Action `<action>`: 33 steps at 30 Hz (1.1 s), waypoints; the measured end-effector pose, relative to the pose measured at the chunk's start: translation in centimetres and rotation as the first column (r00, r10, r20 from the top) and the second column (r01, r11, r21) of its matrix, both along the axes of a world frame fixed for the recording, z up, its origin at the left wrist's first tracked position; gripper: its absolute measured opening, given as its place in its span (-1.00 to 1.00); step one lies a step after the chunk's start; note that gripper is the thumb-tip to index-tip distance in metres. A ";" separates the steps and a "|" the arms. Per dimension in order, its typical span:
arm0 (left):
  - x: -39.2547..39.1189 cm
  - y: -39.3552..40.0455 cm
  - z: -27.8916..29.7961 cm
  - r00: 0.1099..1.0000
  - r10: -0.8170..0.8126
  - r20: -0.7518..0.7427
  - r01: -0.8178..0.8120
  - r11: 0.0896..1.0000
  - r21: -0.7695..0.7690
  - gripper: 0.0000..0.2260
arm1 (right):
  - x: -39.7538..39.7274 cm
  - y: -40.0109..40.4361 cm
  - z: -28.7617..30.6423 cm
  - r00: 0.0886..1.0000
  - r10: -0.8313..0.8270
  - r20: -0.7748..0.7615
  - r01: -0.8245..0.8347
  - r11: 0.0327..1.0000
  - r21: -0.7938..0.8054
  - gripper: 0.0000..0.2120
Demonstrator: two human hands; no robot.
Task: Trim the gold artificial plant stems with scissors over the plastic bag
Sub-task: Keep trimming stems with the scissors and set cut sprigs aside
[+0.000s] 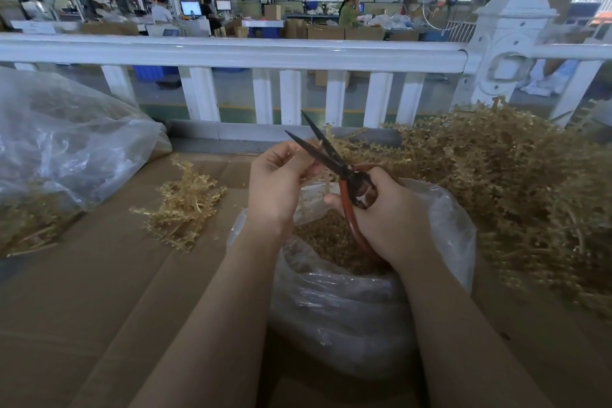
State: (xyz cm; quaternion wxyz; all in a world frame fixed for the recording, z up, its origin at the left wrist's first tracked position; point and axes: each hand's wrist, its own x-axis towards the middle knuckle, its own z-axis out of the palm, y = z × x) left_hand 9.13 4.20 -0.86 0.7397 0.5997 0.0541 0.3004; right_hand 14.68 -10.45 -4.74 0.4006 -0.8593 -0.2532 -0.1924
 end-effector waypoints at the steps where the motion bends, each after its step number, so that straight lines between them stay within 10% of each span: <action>1: 0.0 0.0 0.0 1.000 0.001 0.005 -0.001 1.000 0.004 -0.83 | 0.0 0.0 0.0 1.000 -0.013 0.018 0.013 1.000 -0.011 -0.43; 33: -0.3 0.2 0.1 0.992 -0.127 0.021 0.129 0.988 -0.085 -0.75 | 0.1 0.1 -0.3 1.000 -0.011 -0.023 0.012 0.999 0.051 -0.42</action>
